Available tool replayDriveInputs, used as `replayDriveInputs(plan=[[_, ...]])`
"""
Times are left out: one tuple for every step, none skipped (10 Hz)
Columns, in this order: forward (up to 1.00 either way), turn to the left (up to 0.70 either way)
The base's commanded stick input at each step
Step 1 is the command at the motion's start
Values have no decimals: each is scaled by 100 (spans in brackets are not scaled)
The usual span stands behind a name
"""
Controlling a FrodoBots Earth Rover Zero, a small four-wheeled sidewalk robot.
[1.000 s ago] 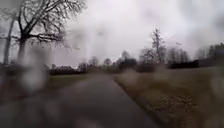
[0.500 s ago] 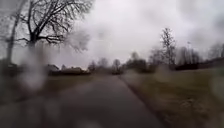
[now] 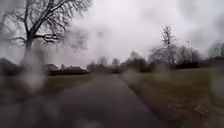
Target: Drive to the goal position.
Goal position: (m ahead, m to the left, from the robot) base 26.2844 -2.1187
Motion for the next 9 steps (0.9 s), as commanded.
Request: replayDriveInputs(plan=[[70, 0], [70, 0], [70, 0], [70, 0], [70, 9], [70, 32], [70, 35], [70, 35], [70, 35]])
